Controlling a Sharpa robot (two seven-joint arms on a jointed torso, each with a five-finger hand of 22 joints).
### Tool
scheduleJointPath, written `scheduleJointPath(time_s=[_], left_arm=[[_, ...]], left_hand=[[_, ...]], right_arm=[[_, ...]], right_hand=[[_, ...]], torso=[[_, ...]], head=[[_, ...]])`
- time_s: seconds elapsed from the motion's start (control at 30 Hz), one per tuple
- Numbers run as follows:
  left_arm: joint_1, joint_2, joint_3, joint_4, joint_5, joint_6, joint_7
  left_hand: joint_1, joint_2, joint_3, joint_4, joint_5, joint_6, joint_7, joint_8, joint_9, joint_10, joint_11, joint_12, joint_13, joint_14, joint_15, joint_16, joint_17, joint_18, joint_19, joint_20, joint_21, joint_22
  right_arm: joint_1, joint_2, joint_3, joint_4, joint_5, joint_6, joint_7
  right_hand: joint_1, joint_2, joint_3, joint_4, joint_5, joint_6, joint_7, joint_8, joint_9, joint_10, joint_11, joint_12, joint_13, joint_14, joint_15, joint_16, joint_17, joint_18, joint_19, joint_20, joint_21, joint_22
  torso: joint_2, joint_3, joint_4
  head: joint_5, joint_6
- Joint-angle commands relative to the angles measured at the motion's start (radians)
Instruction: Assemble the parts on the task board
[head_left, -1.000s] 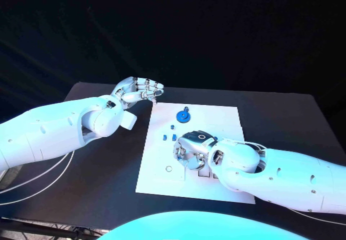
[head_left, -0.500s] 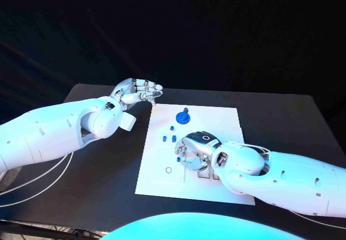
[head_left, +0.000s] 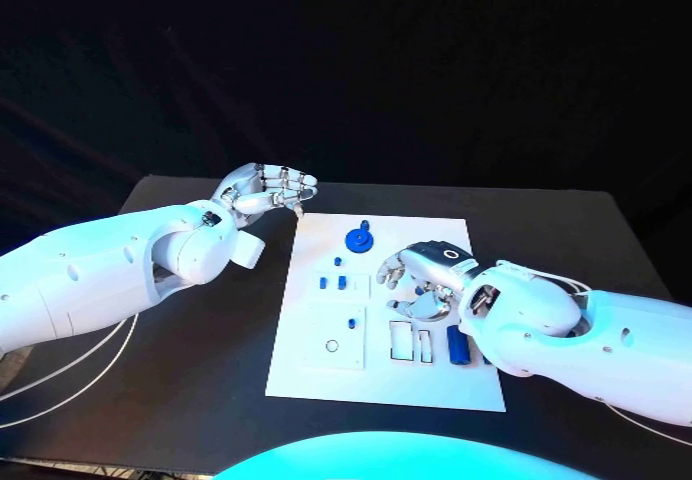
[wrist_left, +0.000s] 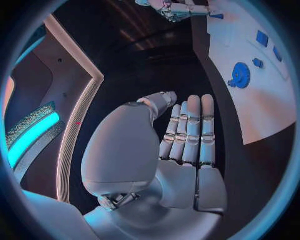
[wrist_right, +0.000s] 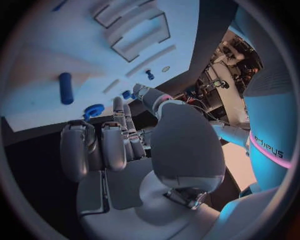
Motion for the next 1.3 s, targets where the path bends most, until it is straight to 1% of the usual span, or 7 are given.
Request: scheduleJointPath(time_s=[0.03, 0.13, 0.3, 0.47, 0.6, 0.93, 1.3], left_arm=[[0.001, 0.000, 0.001, 0.003, 0.001, 0.023, 0.017], [0.001, 0.000, 0.001, 0.005, -0.003, 0.031, 0.023], [0.001, 0.000, 0.000, 0.005, -0.006, 0.037, 0.028], [0.001, 0.000, 0.000, 0.005, -0.006, 0.038, 0.029], [0.001, 0.000, 0.000, 0.005, -0.006, 0.037, 0.029], [0.001, 0.000, 0.000, 0.004, -0.005, 0.027, 0.023], [0.001, -0.001, 0.000, 0.004, -0.003, 0.024, 0.019]], left_hand=[[0.001, 0.009, -0.005, -0.003, 0.000, -0.007, 0.002, 0.003, -0.001, -0.007, -0.003, 0.000, -0.002, -0.004, 0.000, -0.005, -0.001, 0.014, -0.007, 0.001, -0.003, -0.002], [-0.003, 0.003, -0.010, -0.004, -0.001, -0.007, 0.001, 0.005, 0.000, -0.008, -0.003, 0.001, -0.002, -0.005, 0.001, -0.005, -0.002, 0.013, -0.009, 0.002, -0.005, -0.002], [-0.005, 0.001, -0.012, -0.004, -0.001, -0.007, 0.000, 0.006, 0.000, -0.008, -0.004, 0.002, -0.002, -0.005, 0.001, -0.005, -0.003, 0.013, -0.009, 0.003, -0.006, -0.003], [-0.005, 0.001, -0.012, -0.004, -0.001, -0.007, 0.000, 0.006, 0.000, -0.008, -0.004, 0.002, -0.002, -0.005, 0.001, -0.005, -0.003, 0.013, -0.009, 0.003, -0.006, -0.003], [-0.005, 0.001, -0.012, -0.004, -0.001, -0.007, 0.000, 0.006, 0.000, -0.008, -0.004, 0.002, -0.002, -0.005, 0.001, -0.005, -0.003, 0.013, -0.009, 0.003, -0.006, -0.003], [-0.004, 0.004, -0.012, -0.004, 0.000, -0.005, -0.001, 0.008, 0.001, -0.007, -0.005, 0.004, -0.002, -0.005, 0.001, -0.005, -0.003, 0.014, -0.009, 0.002, -0.008, -0.003], [-0.003, 0.006, -0.011, -0.005, 0.000, -0.004, -0.001, 0.009, 0.001, -0.007, -0.005, 0.005, -0.003, -0.005, 0.000, -0.005, -0.004, 0.014, -0.009, 0.002, -0.008, -0.004]], right_arm=[[0.021, -0.038, 0.003, 0.003, 0.080, 0.010, -0.011], [0.039, -0.069, 0.006, -0.004, 0.117, 0.024, -0.018], [0.054, -0.101, 0.008, -0.023, 0.140, 0.057, -0.019], [0.057, -0.107, 0.008, -0.042, 0.137, 0.092, -0.015], [0.056, -0.103, 0.007, -0.057, 0.136, 0.120, -0.014], [0.040, -0.075, 0.002, -0.075, 0.130, 0.152, -0.009], [0.031, -0.048, 0.000, -0.089, 0.113, 0.133, 0.004]], right_hand=[[0.009, -0.007, -0.022, 0.000, 0.003, -0.004, -0.004, -0.005, 0.001, -0.020, 0.001, 0.010, 0.001, 0.035, 0.006, 0.001, 0.003, 0.023, 0.037, 0.007, -0.015, 0.161], [0.027, 0.005, -0.109, 0.011, 0.011, -0.027, -0.001, -0.023, -0.003, -0.061, 0.005, 0.029, 0.001, 0.035, 0.009, 0.000, -0.001, 0.028, 0.030, 0.010, -0.045, 0.146], [0.149, 0.066, -0.416, 0.098, 0.031, -0.050, -0.019, -0.049, -0.008, -0.156, 0.018, 0.091, -0.016, 0.034, 0.019, 0.004, -0.004, 0.036, 0.023, 0.019, -0.090, 0.123], [0.238, 0.061, -0.520, 0.215, 0.029, -0.064, -0.031, -0.059, -0.006, -0.193, 0.022, 0.132, -0.031, 0.034, 0.023, 0.010, -0.001, 0.038, 0.021, 0.022, -0.105, 0.117], [0.276, 0.054, -0.543, 0.269, 0.017, -0.064, -0.034, -0.059, -0.004, -0.206, 0.023, 0.146, -0.039, 0.033, 0.024, 0.009, -0.006, 0.042, 0.014, 0.023, -0.128, 0.107], [0.294, 0.090, -0.529, 0.273, 0.000, -0.052, -0.028, -0.055, 0.000, -0.146, 0.007, 0.184, -0.042, 0.032, 0.011, 0.006, -0.013, 0.041, 0.020, 0.013, -0.124, 0.109], [0.309, 0.132, -0.399, 0.274, -0.095, -0.024, -0.021, -0.079, -0.016, 0.001, -0.012, 0.093, -0.091, 0.033, -0.007, -0.002, -0.040, 0.038, 0.030, -0.005, -0.113, 0.117]], torso=[[0.000, -0.0008, -0.0001], [0.000, -0.0003, 0.0002], [0.002, 0.0009, -0.0004], [0.003, 0.0011, 0.0014], [0.002, 0.0005, 0.0026], [0.002, -0.0001, 0.0022], [0.002, -0.0002, 0.0027]], head=[[-0.016, 0.011], [-0.019, 0.014], [-0.024, 0.016], [-0.027, 0.019], [-0.027, 0.017], [-0.024, 0.012], [-0.027, 0.011]])
